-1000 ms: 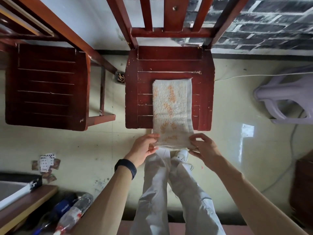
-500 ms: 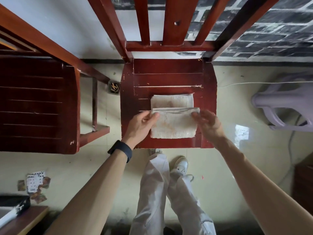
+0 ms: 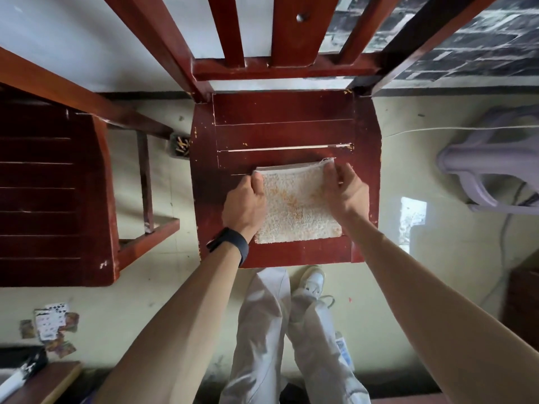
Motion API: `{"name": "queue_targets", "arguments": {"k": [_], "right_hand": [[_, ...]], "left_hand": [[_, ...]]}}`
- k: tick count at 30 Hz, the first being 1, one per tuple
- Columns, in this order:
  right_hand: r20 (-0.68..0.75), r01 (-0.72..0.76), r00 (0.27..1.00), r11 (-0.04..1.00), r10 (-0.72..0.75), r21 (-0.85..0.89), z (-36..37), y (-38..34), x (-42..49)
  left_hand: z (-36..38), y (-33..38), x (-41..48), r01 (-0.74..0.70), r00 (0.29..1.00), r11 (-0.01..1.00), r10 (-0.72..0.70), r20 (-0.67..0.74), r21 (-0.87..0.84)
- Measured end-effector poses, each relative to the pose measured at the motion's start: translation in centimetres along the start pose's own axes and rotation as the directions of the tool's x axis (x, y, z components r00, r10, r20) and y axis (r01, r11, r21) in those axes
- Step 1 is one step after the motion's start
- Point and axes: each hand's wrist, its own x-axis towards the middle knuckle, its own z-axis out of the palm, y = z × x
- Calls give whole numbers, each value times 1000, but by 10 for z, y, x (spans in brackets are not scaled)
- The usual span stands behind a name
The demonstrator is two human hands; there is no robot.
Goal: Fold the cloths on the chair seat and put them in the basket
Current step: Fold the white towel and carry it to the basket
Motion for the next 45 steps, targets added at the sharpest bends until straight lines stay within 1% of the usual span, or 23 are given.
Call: {"name": "queue_targets", "arguments": {"k": [4, 6, 9, 11, 13, 15, 16, 17, 19, 20, 22, 24, 26, 31, 34, 37, 38, 40, 41, 42, 43, 44, 45], "right_hand": [[-20, 25, 999, 984, -29, -178, 1, -4, 3], [-50, -13, 999, 975, 2, -220, 2, -6, 3], [-117, -88, 991, 978, 67, -190, 6, -5, -1], [-201, -74, 978, 988, 46, -133, 6, 0, -9], [-304, 62, 947, 988, -102, -138, 5, 5, -23], [-313, 226, 906, 950, -286, -215, 8, 11, -40], [-266, 309, 887, 913, -377, -266, 12, 14, -48], [-194, 393, 863, 862, -466, -321, 16, 16, -56], [-38, 512, 818, 755, -575, -409, 26, 23, -62], [22, 537, 810, 725, -586, -432, 30, 26, -58], [103, 530, 828, 710, -551, -464, 34, 29, -45], [150, 517, 844, 707, -514, -483, 34, 30, -29], [167, 521, 843, 698, -512, -492, 35, 31, -21], [116, 412, 903, 757, -414, -506, 40, 37, -22], [99, 355, 930, 793, -355, -496, 38, 30, -26], [9, 202, 976, 895, -217, -397, 28, 21, -37], [-32, 157, 983, 921, -180, -356, 23, 20, -41], [-92, 93, 989, 970, -116, -227, 8, 16, -45], [-97, 55, 993, 988, -69, -145, 1, 12, -44], [-79, -4, 997, 998, -2, -67, -4, 8, -41], [-40, -90, 995, 996, 90, 0, -7, 4, -36], [15, -173, 985, 983, 173, 60, -6, 6, -25], [94, -262, 962, 962, 255, 79, -7, 3, -17]], "left_hand": [[-1, 4, -1, -25, 996, 993, 34, -79, 118], [-3, 6, -1, -33, 991, 981, 57, -125, 189], [-6, 9, -2, -25, 988, 945, 74, -138, 327], [-6, 7, -5, -24, 984, 934, 86, -158, 356], [-5, 0, -13, -105, 956, 939, 187, -228, 329], [0, -9, -28, -276, 888, 884, 385, -251, 378], [5, -12, -36, -379, 850, 825, 490, -196, 420], [12, -13, -42, -475, 813, 754, 573, -101, 453], [24, -15, -46, -594, 761, 650, 645, 69, 475], [29, -16, -43, -599, 764, 642, 637, 100, 479], [34, -18, -31, -544, 810, 674, 577, 105, 500], [37, -25, -18, -513, 833, 681, 542, 113, 523], [40, -33, -11, -515, 832, 675, 543, 117, 529], [44, -40, -8, -434, 865, 738, 501, 11, 517], [40, -37, -10, -436, 873, 732, 486, 46, 523], [33, -27, -21, -403, 897, 784, 440, 35, 472], [30, -24, -27, -379, 908, 818, 419, 2, 433], [21, -18, -36, -307, 926, 900, 357, -121, 308], [16, -15, -39, -249, 941, 949, 284, -182, 195], [11, -11, -40, -162, 965, 986, 165, -205, 32], [6, -6, -39, -43, 985, 988, 18, -169, -147], [1, -1, -36, 95, 988, 953, -127, -93, -289], [-2, 2, -33, 231, 969, 898, -246, 8, -374]]}}
